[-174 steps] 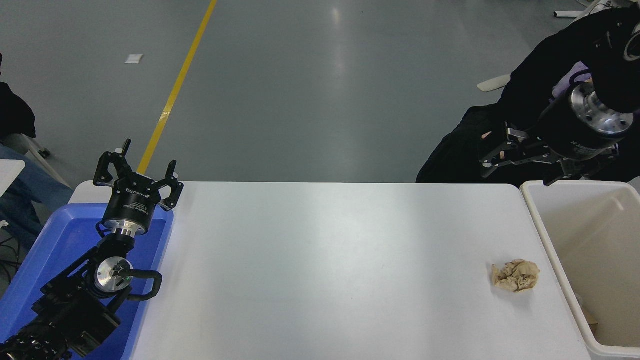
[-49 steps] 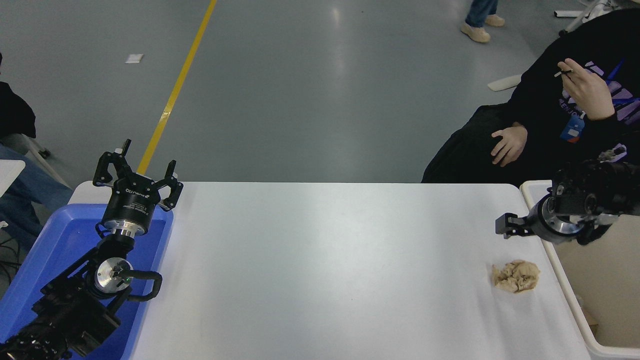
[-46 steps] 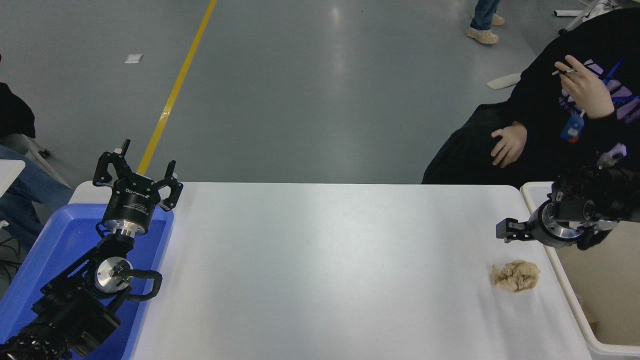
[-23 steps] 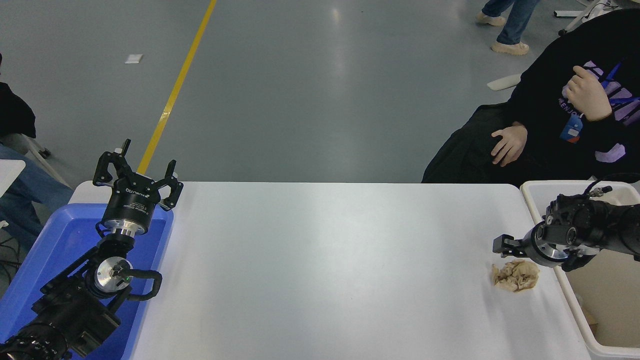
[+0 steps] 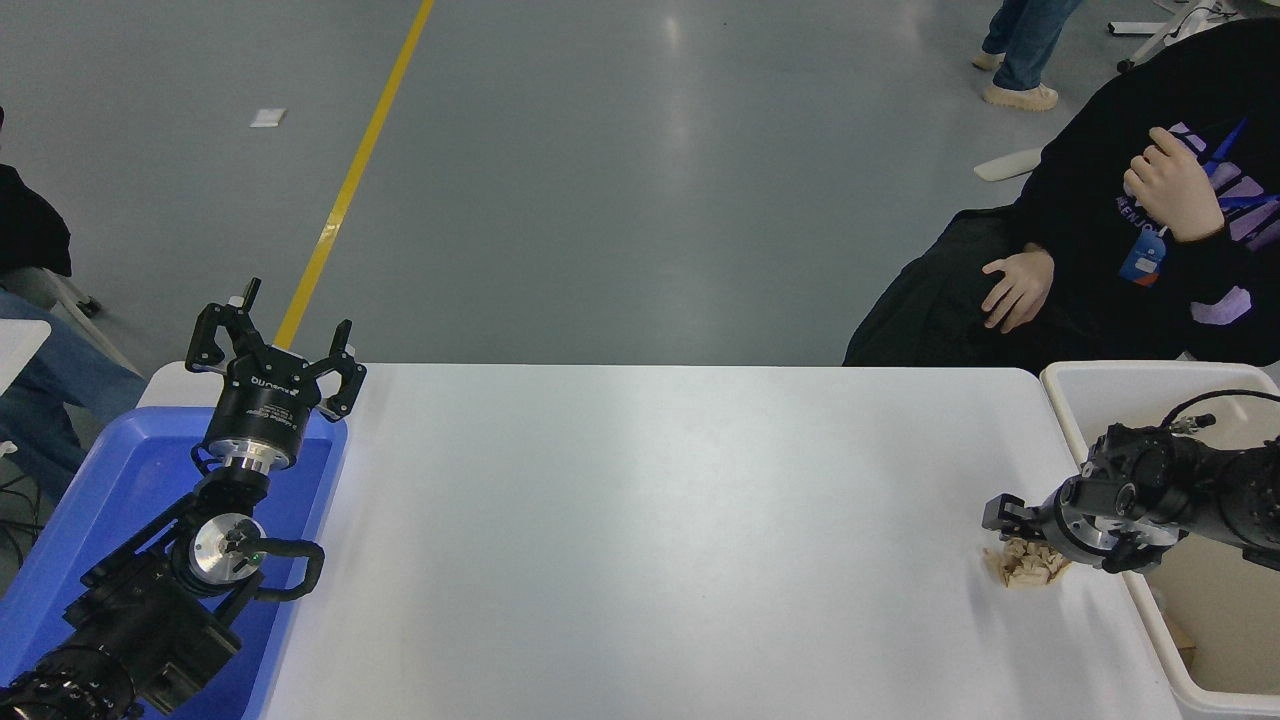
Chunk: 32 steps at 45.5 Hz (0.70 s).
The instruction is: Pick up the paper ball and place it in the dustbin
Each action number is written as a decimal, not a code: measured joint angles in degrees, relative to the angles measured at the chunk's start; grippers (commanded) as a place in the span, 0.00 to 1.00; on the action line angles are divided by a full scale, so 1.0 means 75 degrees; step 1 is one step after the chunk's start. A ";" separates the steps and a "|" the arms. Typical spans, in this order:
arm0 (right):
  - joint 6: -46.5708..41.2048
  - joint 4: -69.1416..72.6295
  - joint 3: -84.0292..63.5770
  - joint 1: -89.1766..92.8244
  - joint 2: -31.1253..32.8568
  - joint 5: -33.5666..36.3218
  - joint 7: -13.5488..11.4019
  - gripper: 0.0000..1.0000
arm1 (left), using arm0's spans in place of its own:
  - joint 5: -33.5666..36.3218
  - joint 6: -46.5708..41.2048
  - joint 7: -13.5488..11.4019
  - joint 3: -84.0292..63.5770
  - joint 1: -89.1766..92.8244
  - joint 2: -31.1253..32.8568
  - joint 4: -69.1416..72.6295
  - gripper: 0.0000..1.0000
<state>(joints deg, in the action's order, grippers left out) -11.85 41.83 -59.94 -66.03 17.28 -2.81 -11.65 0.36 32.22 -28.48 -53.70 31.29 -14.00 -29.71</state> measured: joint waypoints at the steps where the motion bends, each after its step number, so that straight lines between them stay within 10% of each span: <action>1: 0.0001 0.0000 0.0005 0.0005 -0.0002 0.0010 -0.0001 1.00 | 0.0000 0.0000 0.0000 0.0000 0.0000 0.0000 0.0000 0.98; 11: 0.0006 0.0020 0.0050 0.0037 -0.0005 0.0112 -0.0011 0.80 | 0.0000 -0.0002 0.0000 -0.0001 0.0000 0.0000 0.0000 0.98; 27: -0.0026 0.0079 0.0175 0.0031 0.0028 0.0337 -0.0017 0.01 | 0.0000 -0.0004 0.0000 -0.0001 0.0000 -0.0001 0.0000 0.98; 32: -0.0049 0.0088 0.0273 0.0019 0.0079 0.0469 -0.0016 0.00 | -0.0001 -0.0004 0.0000 -0.0001 0.0000 -0.0001 0.0000 0.98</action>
<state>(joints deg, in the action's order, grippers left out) -12.21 42.49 -57.89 -65.89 17.88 0.70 -11.78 0.35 32.19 -28.48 -53.70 31.29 -14.00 -29.71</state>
